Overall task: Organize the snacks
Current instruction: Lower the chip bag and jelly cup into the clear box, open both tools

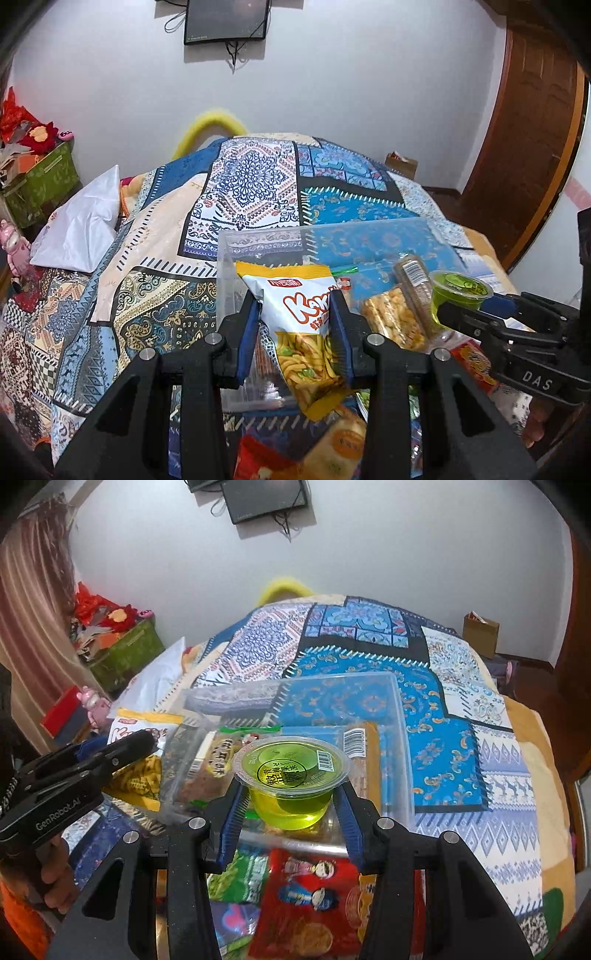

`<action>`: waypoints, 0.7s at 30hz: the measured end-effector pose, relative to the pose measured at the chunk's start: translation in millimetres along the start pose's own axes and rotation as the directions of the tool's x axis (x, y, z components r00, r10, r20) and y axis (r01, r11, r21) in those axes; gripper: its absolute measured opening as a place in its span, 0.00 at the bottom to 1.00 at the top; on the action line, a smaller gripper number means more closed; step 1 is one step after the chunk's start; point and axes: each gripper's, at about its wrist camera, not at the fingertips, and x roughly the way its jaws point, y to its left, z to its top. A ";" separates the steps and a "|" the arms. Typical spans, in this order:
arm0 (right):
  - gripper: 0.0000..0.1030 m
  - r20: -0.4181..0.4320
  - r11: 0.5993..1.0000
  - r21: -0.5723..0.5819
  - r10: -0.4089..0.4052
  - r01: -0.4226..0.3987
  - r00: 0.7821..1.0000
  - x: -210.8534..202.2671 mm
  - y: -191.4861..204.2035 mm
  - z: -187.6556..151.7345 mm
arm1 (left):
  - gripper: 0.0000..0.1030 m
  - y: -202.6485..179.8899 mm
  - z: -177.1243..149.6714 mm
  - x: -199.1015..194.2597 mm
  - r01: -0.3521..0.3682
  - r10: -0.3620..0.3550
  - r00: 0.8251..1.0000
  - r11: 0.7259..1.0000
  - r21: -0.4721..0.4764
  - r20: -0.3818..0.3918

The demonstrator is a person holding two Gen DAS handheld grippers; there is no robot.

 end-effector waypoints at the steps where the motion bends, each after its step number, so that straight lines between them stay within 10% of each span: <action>1: 0.42 -0.005 1.000 -0.002 -0.003 0.003 1.000 2.9 -1.0 0.9 | 0.36 -0.2 0.5 4.7 -0.007 0.007 1.000 1.000 0.003 -0.006; 21: 0.47 -0.085 0.996 -0.069 -0.059 0.053 0.995 18.8 -2.6 -5.9 | 0.45 14.5 -1.9 17.2 0.022 -0.029 0.997 0.996 -0.092 -0.077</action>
